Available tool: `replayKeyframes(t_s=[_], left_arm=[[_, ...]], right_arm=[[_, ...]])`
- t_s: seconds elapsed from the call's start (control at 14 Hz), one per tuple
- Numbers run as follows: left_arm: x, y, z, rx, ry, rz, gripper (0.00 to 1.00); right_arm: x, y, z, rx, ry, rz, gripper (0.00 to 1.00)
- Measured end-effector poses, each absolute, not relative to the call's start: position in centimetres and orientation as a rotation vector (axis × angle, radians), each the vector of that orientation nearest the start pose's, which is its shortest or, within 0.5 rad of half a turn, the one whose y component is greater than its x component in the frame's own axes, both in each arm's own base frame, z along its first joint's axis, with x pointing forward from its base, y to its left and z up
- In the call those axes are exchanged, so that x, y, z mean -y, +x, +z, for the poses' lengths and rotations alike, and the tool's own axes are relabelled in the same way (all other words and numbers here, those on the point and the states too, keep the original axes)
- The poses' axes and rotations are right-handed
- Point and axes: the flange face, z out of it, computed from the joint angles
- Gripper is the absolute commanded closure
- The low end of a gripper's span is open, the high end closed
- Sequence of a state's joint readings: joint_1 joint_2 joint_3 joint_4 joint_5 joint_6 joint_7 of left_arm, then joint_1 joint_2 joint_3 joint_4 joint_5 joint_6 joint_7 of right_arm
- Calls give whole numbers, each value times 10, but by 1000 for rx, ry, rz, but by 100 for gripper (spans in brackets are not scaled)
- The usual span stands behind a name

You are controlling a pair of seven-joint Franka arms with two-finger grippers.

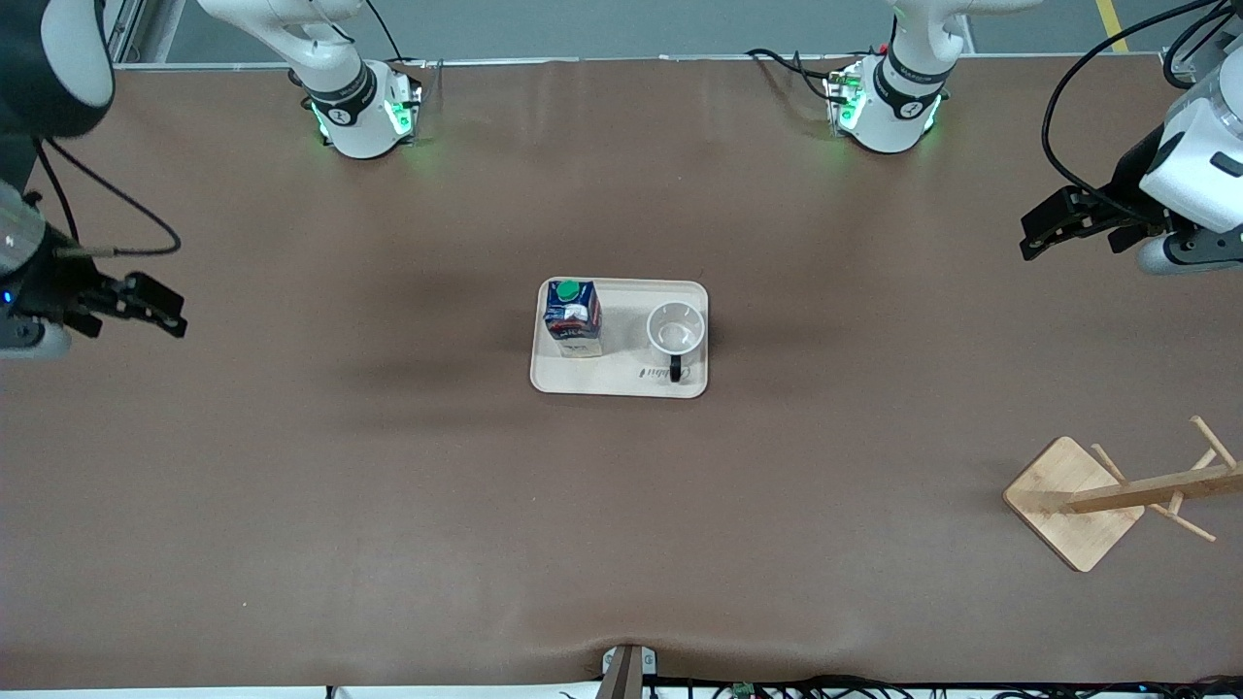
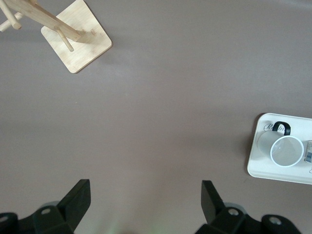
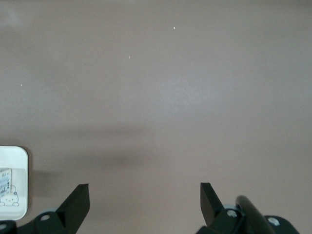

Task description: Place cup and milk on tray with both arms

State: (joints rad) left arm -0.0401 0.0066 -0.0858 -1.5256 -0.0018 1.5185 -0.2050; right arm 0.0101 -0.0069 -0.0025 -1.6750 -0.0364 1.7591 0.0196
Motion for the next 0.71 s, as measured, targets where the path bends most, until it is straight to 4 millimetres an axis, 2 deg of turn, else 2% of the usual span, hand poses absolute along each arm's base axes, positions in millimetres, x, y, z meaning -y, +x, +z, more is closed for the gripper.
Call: replayKeyframes(t_s=[0.07, 0.21, 0.71], left_arm=[[69, 547, 637, 124, -3139, 22, 0], [69, 547, 637, 125, -3139, 23, 0], [66, 549, 635, 122, -3104, 21, 0]], right_arm=[[0, 553, 604, -15, -3174, -161, 0], [3, 539, 616, -22, -3173, -201, 0], [11, 536, 647, 34, -3178, -255, 0]])
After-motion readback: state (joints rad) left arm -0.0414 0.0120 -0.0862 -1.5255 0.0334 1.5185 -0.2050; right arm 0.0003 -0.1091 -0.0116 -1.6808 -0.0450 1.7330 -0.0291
